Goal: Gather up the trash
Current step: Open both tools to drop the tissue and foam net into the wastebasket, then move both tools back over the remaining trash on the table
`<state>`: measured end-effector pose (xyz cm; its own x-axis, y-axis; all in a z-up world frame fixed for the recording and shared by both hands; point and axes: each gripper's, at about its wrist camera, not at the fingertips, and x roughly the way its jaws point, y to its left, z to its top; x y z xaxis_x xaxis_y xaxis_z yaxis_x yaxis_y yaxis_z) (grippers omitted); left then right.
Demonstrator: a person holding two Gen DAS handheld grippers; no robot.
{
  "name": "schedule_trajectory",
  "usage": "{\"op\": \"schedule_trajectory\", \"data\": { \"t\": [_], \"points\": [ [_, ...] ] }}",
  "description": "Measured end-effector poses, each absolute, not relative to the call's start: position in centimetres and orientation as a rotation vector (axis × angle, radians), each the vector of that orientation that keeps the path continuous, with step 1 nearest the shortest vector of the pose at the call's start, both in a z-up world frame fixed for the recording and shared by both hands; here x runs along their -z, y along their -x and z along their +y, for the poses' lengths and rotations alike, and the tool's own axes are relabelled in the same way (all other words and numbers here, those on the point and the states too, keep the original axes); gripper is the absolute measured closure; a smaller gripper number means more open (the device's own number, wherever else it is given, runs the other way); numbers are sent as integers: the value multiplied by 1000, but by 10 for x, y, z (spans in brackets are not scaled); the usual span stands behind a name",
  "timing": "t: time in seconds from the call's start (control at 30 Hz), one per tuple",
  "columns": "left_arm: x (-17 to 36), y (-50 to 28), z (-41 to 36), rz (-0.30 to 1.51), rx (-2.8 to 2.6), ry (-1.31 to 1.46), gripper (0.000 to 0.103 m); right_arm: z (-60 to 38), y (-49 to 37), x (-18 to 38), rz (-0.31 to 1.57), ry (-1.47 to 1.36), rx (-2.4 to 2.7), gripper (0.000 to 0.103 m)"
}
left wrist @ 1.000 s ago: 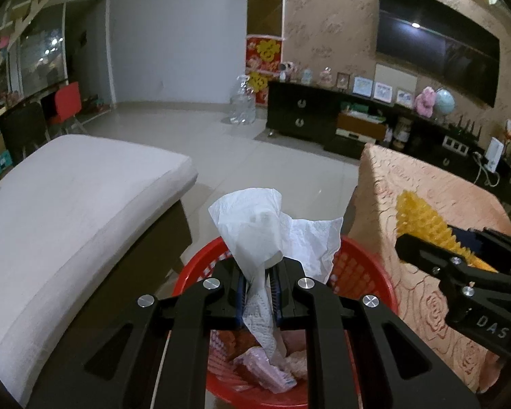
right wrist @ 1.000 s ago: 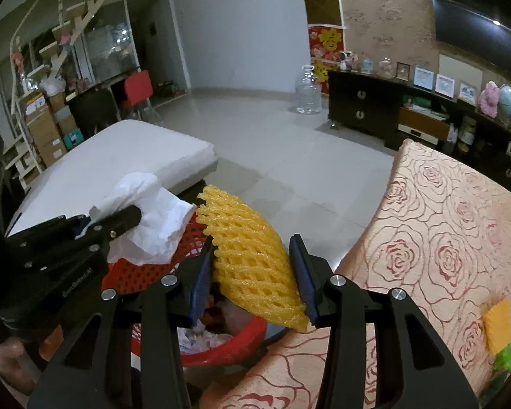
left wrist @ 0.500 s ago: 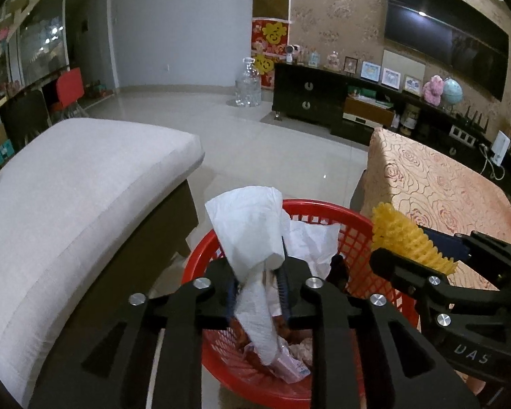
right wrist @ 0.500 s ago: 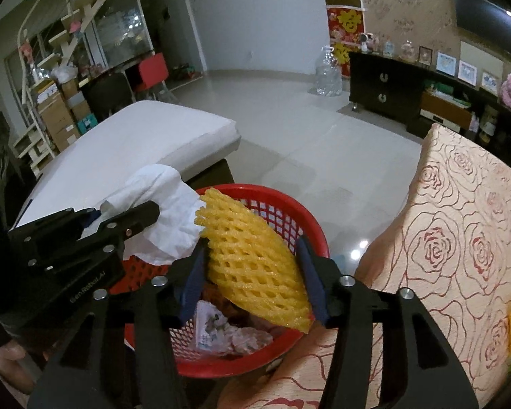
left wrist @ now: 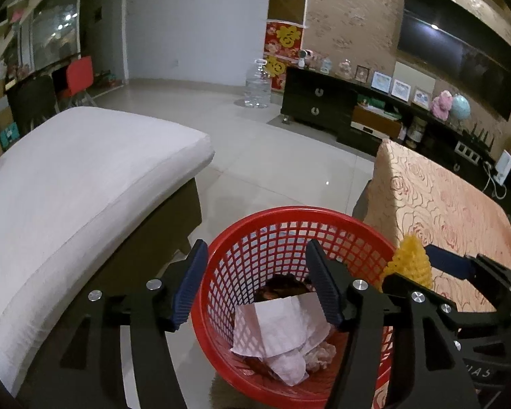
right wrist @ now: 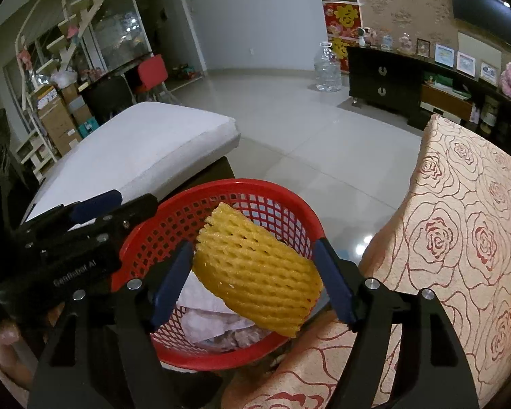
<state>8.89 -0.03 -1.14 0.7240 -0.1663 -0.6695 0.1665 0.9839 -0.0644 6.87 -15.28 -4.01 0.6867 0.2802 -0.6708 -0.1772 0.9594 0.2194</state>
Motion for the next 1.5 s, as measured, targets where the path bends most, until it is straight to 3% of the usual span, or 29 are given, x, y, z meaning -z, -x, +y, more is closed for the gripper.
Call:
{"op": "schedule_trajectory", "data": {
  "t": [0.33,0.77,1.5],
  "points": [
    [6,-88,8,721,159,35,40,-149,-66,39,759,-129,-265,26],
    [1,-83,9,698,163,48,26,-173,-60,33,721,-132,-162,26],
    [-7,-46,-83,642,365,-53,24,-316,38,42,695,-212,238,26]
  ]
}}
